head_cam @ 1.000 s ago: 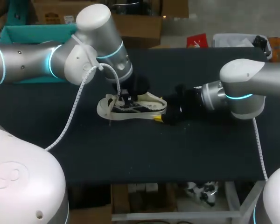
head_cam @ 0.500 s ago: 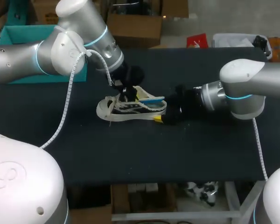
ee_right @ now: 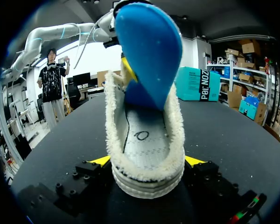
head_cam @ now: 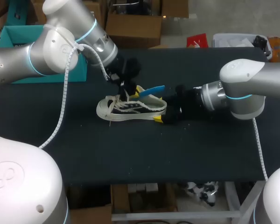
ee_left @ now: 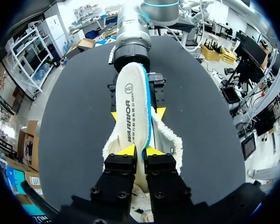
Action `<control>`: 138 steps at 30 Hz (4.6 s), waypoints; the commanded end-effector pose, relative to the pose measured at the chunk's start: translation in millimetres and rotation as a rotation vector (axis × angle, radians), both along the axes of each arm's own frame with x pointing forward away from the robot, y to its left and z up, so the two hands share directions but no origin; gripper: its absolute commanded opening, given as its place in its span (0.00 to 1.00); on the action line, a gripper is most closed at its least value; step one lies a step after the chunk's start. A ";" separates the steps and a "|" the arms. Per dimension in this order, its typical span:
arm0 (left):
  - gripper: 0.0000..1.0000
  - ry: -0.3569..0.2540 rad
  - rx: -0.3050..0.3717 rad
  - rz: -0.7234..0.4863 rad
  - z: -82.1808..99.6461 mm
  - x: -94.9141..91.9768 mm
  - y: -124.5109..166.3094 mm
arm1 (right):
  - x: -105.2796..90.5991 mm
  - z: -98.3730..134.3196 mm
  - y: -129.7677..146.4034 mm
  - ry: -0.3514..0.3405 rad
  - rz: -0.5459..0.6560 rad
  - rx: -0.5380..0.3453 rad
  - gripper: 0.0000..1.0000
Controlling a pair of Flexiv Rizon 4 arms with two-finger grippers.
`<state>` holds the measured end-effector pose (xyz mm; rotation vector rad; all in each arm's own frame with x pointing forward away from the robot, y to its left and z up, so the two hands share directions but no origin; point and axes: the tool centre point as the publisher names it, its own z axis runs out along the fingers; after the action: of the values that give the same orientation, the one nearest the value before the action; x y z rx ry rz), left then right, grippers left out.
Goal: Open the shoe tongue, take the insole out of the shoe, put the insole back into the shoe, and pack the shoe into the shoebox
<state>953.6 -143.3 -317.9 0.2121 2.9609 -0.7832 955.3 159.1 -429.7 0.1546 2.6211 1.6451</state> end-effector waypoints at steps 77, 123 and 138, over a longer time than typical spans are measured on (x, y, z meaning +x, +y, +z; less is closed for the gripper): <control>0.29 -0.163 0.074 -0.027 -27.8 -1.5 -65.3 | -0.5 -3.3 -1.0 0.000 0.002 0.003 0.00; 0.00 -0.111 -0.394 -0.241 118.2 -48.9 -95.2 | -12.5 67.8 -53.5 0.037 -0.008 -0.211 1.00; 0.00 0.011 -0.704 -0.388 201.6 -50.7 -50.5 | 26.2 134.8 -30.5 0.050 0.133 -0.608 1.00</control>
<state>894.3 -210.0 -121.4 0.6917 2.5034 -1.6930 970.9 119.5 -306.1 0.0229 2.9052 1.1672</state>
